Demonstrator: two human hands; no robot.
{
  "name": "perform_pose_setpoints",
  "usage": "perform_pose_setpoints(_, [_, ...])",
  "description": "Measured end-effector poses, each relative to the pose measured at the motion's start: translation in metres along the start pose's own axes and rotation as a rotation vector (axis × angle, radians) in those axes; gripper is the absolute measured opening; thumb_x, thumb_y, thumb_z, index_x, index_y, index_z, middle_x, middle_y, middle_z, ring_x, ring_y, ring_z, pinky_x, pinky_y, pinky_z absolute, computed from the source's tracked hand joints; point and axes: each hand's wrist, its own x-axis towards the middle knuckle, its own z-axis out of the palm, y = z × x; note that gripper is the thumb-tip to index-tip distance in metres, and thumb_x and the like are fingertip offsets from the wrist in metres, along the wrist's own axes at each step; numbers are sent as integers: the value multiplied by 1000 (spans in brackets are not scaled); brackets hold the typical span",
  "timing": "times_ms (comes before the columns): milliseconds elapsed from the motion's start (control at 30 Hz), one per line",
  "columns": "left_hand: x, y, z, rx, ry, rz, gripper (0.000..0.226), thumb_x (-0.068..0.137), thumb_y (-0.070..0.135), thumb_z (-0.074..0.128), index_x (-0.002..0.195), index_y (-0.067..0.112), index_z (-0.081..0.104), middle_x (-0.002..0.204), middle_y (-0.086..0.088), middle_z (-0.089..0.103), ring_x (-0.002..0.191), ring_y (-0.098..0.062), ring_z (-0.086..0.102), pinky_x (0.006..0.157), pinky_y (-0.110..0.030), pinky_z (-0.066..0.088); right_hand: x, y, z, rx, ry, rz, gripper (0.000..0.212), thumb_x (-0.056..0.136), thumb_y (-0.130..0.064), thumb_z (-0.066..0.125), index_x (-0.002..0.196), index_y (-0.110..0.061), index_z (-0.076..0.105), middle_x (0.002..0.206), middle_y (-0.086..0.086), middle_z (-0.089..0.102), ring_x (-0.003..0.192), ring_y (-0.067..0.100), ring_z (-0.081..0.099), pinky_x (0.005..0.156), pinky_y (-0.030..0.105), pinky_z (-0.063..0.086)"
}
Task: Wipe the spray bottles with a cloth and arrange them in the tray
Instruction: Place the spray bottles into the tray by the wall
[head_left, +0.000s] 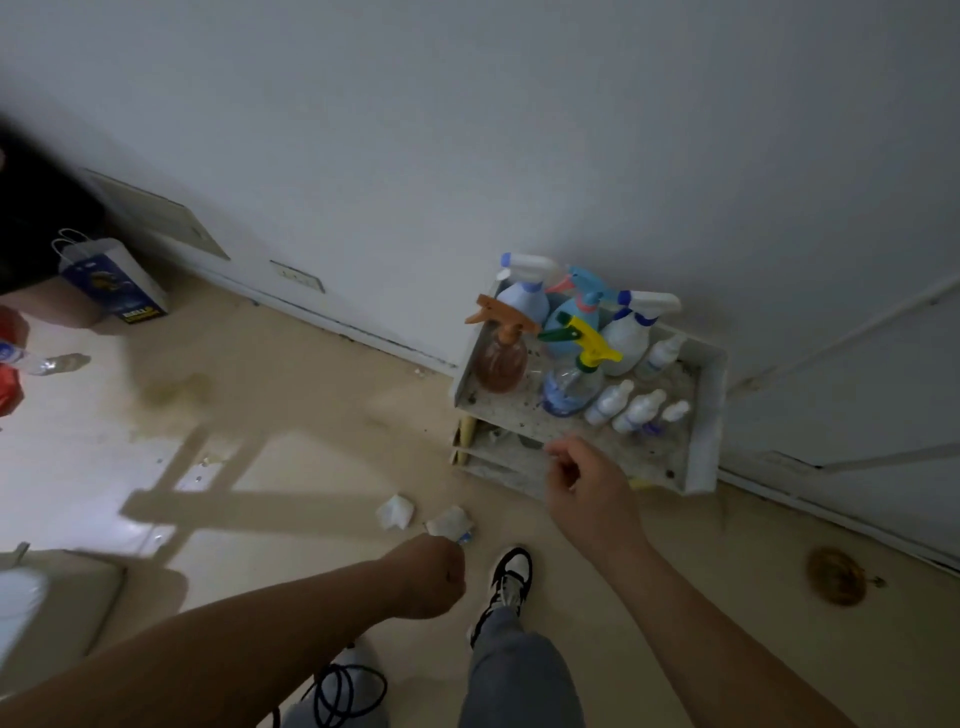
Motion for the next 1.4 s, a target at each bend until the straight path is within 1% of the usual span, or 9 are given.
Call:
perform_pose_setpoints(233, [-24, -106, 54, 4, -3, -78, 29, 102, 30, 49, 110, 8, 67, 114, -11, 67, 109, -28, 64, 86, -32, 49, -3, -25, 119, 30, -325, 281, 16, 100, -28, 55, 92, -20, 65, 91, 2, 66, 84, 17, 64, 67, 27, 47])
perform_pose_setpoints(400, [24, -153, 111, 31, 4, -91, 25, 102, 28, 48, 116, 12, 61, 118, -9, 61, 104, -25, 60, 91, -37, 52, 3, 32, 191, 79, -363, 449, 13, 98, -27, 55, 92, -22, 65, 95, 6, 70, 88, 22, 68, 68, 32, 50])
perform_pose_setpoints(567, [154, -193, 188, 146, 45, -13, 32, 102, 22, 48, 133, 16, 54, 130, -10, 54, 118, -29, 56, 98, -43, 53, 33, 137, 274, 92, -329, 518, 20, 96, -24, 53, 99, -10, 68, 96, 14, 70, 87, 27, 69, 65, 32, 48])
perform_pose_setpoints(700, [274, -238, 247, 360, 97, 108, 33, 98, 16, 54, 131, 14, 50, 130, -14, 52, 113, -33, 54, 90, -45, 53, 65, 222, 343, 118, -253, 526, 25, 91, -24, 53, 103, -6, 66, 98, 21, 68, 82, 28, 68, 66, 35, 46])
perform_pose_setpoints(800, [360, -277, 283, 493, 198, 173, 46, 94, 14, 61, 138, 13, 47, 146, -17, 43, 121, -36, 52, 91, -47, 51, 86, 262, 390, 152, -216, 509, 18, 92, -20, 57, 103, -10, 67, 98, 18, 71, 94, 35, 69, 69, 35, 49])
perform_pose_setpoints(967, [480, -317, 287, 489, 373, 102, 56, 102, 28, 55, 153, 15, 35, 171, -19, 3, 156, -42, 10, 120, -59, 25, 113, 311, 447, 231, -172, 516, 12, 99, -18, 56, 96, -27, 64, 99, 8, 71, 88, 24, 69, 69, 33, 55])
perform_pose_setpoints(1067, [518, -327, 284, 269, 365, -23, 43, 104, 30, 48, 146, 20, 41, 168, -19, 15, 154, -41, 18, 120, -55, 30, 111, 331, 462, 238, -164, 528, 18, 99, -17, 56, 89, -29, 63, 94, 8, 72, 85, 21, 69, 69, 31, 54])
perform_pose_setpoints(1200, [535, -333, 292, 91, 316, -18, 37, 93, 20, 62, 128, 20, 50, 131, -12, 50, 117, -33, 55, 98, -45, 51, 102, 351, 465, 262, -149, 586, 13, 99, -18, 55, 98, -26, 66, 92, 8, 74, 77, 19, 69, 65, 30, 54])
perform_pose_setpoints(1400, [509, -300, 266, -135, 295, 25, 22, 79, 24, 73, 97, 22, 61, 111, -5, 62, 99, -25, 61, 78, -30, 50, 96, 358, 443, 384, -9, 707, 16, 100, -23, 56, 110, -18, 67, 96, 11, 71, 81, 23, 67, 70, 36, 58])
